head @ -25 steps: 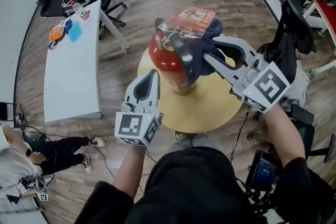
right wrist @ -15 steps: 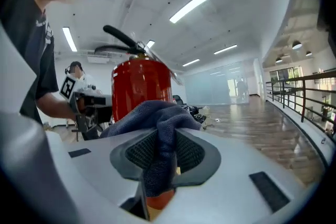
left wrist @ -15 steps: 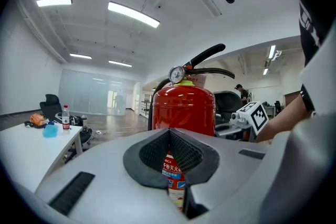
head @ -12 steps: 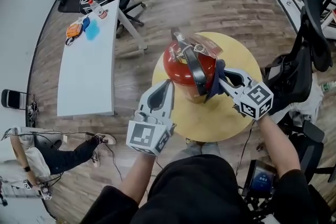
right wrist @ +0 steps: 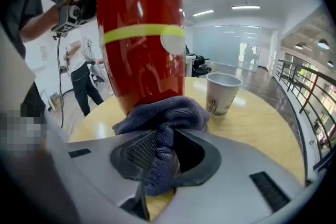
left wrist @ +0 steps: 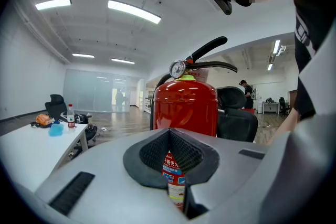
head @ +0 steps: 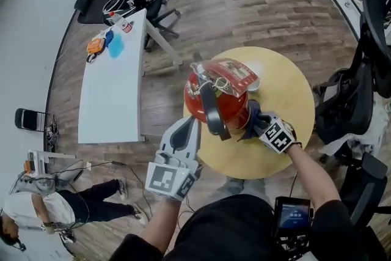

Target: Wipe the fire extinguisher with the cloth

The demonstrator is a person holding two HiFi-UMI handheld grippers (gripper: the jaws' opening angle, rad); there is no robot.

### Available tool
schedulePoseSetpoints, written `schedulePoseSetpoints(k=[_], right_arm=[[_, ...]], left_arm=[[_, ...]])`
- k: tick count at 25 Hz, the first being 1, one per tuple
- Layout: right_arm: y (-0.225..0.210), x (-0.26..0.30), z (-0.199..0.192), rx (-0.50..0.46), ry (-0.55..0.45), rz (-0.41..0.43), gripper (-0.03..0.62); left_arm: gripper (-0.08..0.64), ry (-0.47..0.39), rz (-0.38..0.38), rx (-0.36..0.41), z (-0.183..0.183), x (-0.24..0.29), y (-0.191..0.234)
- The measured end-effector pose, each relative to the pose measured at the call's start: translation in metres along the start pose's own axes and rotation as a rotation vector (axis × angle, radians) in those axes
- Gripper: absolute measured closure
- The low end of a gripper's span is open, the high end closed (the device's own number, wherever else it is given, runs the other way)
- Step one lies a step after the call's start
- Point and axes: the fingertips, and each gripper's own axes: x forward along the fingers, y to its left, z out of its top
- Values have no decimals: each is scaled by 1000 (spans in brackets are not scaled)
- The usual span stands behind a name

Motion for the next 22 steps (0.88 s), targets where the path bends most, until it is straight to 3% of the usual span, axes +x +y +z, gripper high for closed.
schedulePoseSetpoints(k=[5, 9, 14, 18, 22], right_arm=[[2, -1, -4, 90, -43, -14, 489], [33, -3, -2, 199, -75, -6, 489], [51, -11, 10, 321, -138, -76, 489], [67, -47, 61, 299, -269, -119, 489], [81, -111, 132, 166, -417, -161, 489]], left_arm=[[537, 26, 8, 12, -7, 2, -2], [537, 24, 15, 30, -10, 2, 3], [537, 16, -14, 33, -9, 0, -1], [537, 8, -66, 19, -11, -9, 6], [537, -13, -140, 5, -13, -18, 9]])
